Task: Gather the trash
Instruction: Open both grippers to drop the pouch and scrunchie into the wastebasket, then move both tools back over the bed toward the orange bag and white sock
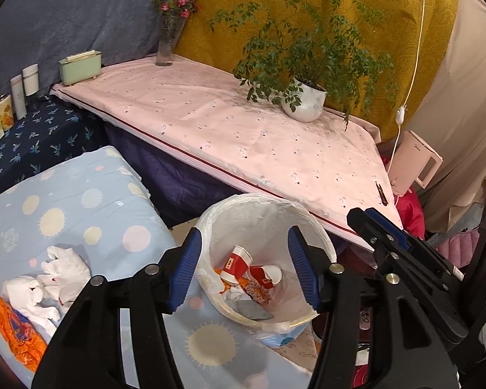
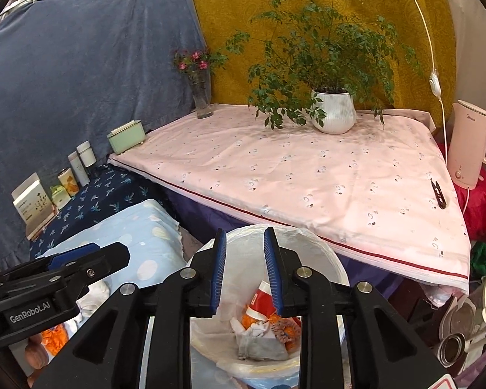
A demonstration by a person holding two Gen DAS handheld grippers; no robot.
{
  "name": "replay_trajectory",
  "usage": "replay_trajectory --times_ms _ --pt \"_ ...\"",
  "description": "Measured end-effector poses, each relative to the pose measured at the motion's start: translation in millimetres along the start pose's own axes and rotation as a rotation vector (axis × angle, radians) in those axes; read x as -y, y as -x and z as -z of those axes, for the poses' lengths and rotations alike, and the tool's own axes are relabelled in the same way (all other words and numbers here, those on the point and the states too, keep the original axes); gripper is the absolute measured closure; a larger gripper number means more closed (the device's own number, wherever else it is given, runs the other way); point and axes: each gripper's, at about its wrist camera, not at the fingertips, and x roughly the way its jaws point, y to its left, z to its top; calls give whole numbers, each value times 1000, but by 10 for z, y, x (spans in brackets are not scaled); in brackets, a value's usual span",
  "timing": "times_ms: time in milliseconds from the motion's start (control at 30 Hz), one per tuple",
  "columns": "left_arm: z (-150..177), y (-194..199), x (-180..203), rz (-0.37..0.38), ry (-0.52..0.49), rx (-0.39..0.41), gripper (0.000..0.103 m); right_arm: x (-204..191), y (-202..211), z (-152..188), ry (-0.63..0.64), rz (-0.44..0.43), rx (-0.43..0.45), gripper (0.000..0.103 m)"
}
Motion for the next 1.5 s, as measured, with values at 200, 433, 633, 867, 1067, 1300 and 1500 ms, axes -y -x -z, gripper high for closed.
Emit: replay_trajectory --times_ms 200,433,633,867,1067,1300,1500 --pt "25 94 -117 -28 21 11 50 -135 63 2 16 -16 10 68" --pt "96 201 -309 -73 63 16 50 -332 106 17 40 -48 6 67" --pt "222 366 -570 -122 111 33 50 -570 129 74 74 -83 -1 66" --pt "409 559 -999 -190 189 41 50 -883 130 189 110 -131 -18 62" --pt "579 725 -1355 -277 249 44 50 -1238 114 307 157 -181 -40 62" --pt "834 910 -1860 -402 327 32 49 -1680 59 483 210 -248 -82 61" --pt "1154 995 -2329 -475 434 -14 47 -2063 -5 685 267 -300 -125 61"
